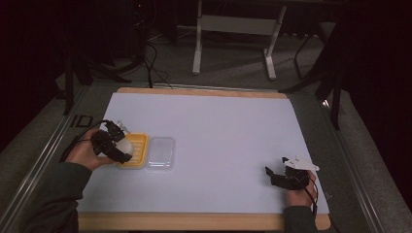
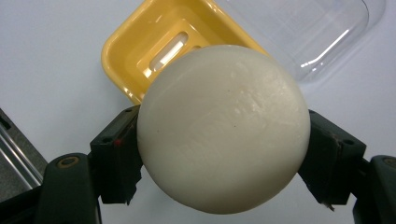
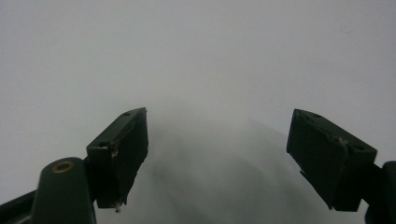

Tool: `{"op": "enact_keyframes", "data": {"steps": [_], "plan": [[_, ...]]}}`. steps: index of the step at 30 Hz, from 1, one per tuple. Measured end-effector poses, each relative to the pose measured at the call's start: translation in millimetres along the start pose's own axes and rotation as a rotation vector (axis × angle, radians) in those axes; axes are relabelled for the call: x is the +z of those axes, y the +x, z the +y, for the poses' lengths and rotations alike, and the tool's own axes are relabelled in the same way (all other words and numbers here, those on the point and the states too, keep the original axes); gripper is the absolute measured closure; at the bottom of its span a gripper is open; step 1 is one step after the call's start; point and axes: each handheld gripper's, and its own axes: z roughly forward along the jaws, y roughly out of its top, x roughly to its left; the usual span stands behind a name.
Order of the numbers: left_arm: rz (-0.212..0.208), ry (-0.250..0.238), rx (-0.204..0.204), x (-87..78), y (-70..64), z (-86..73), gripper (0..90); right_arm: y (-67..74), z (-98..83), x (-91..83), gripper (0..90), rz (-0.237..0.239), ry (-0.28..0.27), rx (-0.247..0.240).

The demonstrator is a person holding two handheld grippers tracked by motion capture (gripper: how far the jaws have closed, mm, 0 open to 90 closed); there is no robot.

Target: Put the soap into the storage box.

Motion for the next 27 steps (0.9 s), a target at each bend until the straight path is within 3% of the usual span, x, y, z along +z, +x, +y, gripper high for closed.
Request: {"op": "enact_keyframes", "data": {"steps": [15, 21, 27], "plan": [[0.030, 0.012, -0.063, 11.2, 0.7, 10.4, 24.7, 0.0, 0.0, 0.0, 20.3, 0.001, 0.000, 0.000], [0.042, 0.010, -0.116, 17.4, 3.3, 10.9, 24.6, 0.0, 0.0, 0.0, 20.3, 0.001, 0.000, 0.000], [0.045, 0.012, -0.129, 22.1, 4.0, 13.3, 24.6, -0.1, 0.0, 0.0, 20.3, 0.001, 0.000, 0.000]]}}
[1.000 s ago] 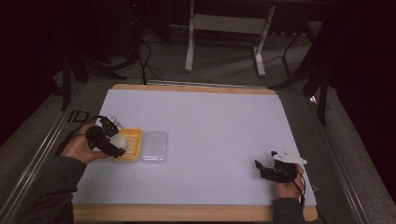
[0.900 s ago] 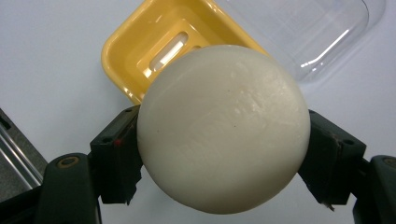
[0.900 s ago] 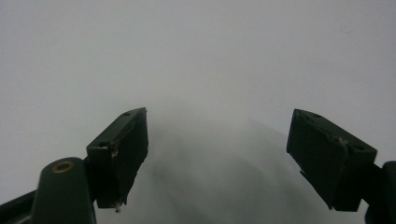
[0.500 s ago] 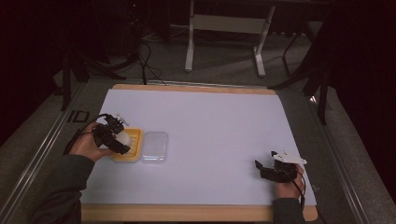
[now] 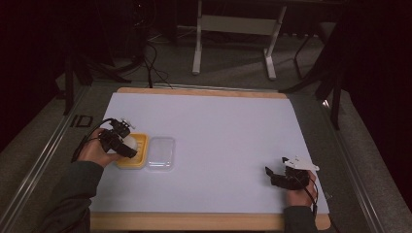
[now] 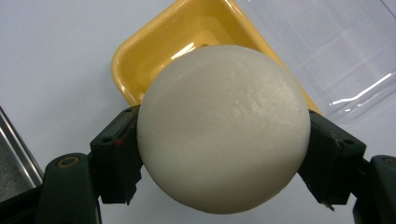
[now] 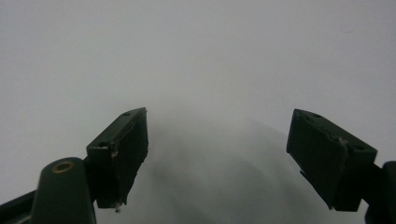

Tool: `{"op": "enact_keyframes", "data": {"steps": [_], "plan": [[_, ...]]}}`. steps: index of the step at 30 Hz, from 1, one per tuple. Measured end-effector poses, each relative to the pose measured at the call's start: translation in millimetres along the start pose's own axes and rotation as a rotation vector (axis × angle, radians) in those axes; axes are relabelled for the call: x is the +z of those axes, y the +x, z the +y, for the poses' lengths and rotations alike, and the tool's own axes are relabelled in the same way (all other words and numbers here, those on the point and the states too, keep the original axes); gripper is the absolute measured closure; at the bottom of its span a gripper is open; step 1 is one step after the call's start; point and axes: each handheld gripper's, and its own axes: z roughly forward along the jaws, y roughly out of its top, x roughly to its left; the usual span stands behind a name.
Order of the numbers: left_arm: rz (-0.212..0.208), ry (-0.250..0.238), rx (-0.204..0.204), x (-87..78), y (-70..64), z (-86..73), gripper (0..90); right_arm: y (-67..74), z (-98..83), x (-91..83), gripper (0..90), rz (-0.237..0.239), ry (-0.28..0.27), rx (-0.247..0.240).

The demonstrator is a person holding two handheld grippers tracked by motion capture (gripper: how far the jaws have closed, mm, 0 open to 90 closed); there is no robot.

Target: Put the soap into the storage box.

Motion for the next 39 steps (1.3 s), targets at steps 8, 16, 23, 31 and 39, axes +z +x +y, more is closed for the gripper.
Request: {"op": "enact_keyframes", "data": {"steps": [8, 16, 23, 31, 39], "plan": [[0.003, 0.009, -0.004, 7.9, -1.8, 3.2, 24.6, -0.2, 0.0, 0.0, 20.3, 0.002, 0.000, 0.001], [0.002, 0.016, -0.003, 13.6, -2.3, 3.9, 24.6, -0.1, 0.0, -0.1, 20.3, 0.001, 0.000, 0.000], [-0.009, 0.017, -0.008, 18.6, -4.1, 6.0, 24.6, -0.1, 0.0, 0.0, 20.3, 0.001, 0.000, 0.000], [-0.008, 0.039, 0.005, 22.7, -5.0, 8.1, 24.6, -0.1, 0.0, 0.0, 20.3, 0.002, 0.000, 0.000], [-0.006, 0.056, 0.008, 26.4, -3.5, 7.6, 24.6, 0.1, 0.0, 0.0, 20.3, 0.002, 0.002, -0.001]]}}
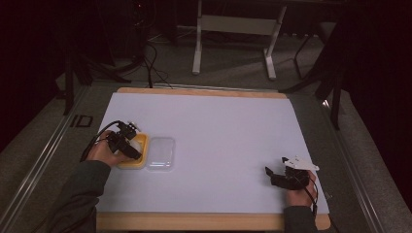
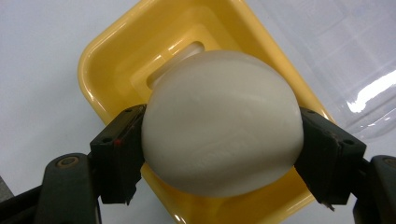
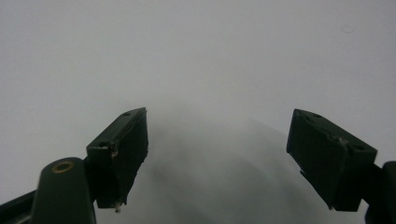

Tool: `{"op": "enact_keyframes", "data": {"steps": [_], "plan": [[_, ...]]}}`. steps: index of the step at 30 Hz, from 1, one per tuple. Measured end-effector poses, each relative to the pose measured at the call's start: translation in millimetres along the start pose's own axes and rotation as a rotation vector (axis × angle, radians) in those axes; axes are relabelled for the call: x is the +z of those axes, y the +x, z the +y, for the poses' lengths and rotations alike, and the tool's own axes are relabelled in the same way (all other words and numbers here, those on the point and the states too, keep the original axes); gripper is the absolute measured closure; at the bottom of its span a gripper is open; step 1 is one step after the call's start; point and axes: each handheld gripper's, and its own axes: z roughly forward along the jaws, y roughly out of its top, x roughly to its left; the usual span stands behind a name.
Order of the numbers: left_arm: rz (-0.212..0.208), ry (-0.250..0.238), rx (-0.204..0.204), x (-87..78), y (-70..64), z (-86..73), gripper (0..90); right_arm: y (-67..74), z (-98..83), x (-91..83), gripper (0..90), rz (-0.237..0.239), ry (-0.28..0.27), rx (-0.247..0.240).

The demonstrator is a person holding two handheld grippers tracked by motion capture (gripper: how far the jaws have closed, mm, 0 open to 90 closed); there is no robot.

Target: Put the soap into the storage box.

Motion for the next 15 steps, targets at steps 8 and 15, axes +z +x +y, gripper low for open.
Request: {"op": "enact_keyframes", "data": {"steps": [8, 15], "plan": [[0.008, 0.008, -0.004, 1.4, 0.6, 2.3, 24.5, 0.2, 0.1, 0.2, 20.3, -0.001, 0.002, -0.001], [0.018, -0.012, -0.002, 4.8, 1.3, 3.1, 22.4, 0.3, 0.1, 0.3, 20.3, 0.000, 0.002, -0.002]]}}
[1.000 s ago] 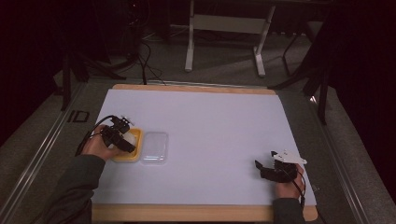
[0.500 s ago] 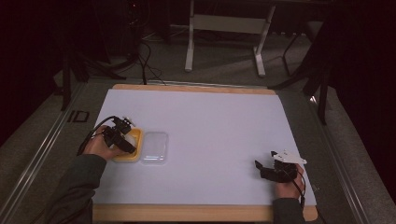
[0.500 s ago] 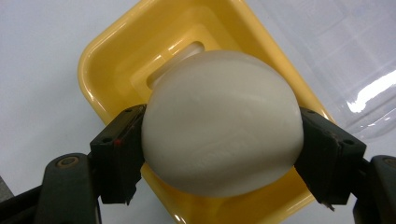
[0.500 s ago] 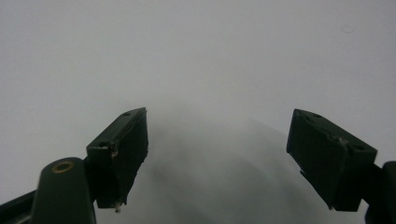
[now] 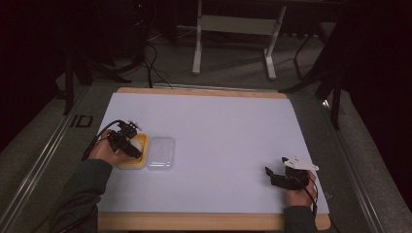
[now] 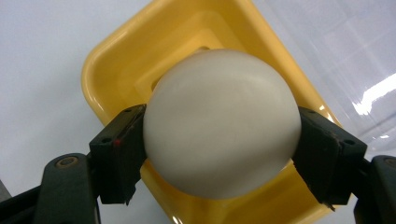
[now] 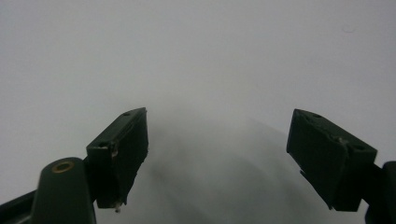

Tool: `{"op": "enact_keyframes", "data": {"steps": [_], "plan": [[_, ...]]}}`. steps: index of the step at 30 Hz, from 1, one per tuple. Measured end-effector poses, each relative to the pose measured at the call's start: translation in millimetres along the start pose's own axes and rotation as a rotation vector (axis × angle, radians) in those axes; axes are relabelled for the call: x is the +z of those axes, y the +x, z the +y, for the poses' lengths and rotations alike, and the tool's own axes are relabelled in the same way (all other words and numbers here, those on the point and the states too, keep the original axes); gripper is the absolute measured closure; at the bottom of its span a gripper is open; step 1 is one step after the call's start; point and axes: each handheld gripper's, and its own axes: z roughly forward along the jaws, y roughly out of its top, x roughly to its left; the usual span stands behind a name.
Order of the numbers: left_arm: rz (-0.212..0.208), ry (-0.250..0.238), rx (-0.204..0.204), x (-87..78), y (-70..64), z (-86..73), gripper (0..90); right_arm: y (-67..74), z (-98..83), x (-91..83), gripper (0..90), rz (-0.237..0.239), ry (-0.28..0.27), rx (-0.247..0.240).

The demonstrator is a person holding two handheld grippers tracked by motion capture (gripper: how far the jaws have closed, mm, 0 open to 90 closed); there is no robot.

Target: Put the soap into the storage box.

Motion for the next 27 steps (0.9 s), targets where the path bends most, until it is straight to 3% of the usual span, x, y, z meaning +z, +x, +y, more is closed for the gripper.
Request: {"op": "enact_keyframes", "data": {"steps": [7, 11, 12, 14, 27], "plan": [[-0.024, -0.027, -0.015, -1.3, 3.2, -2.8, 16.7, 0.1, 0.0, 0.2, 20.3, 0.001, 0.000, -0.002], [-0.006, -0.028, -0.005, -3.1, 3.4, -4.3, 15.1, 0.2, 0.0, 0.1, 20.3, 0.000, 0.000, -0.002], [0.023, -0.052, -0.011, -5.5, 4.6, -6.3, 15.1, 0.2, 0.0, 0.1, 20.3, 0.000, 0.000, -0.002], [0.029, -0.071, -0.019, -7.8, 7.0, -8.2, 15.1, 0.3, 0.0, 0.1, 20.3, 0.000, 0.000, -0.001], [0.030, -0.099, -0.003, -20.2, 7.7, -13.1, 15.2, 0.2, 0.0, 0.1, 20.3, -0.001, -0.001, -0.002]]}}
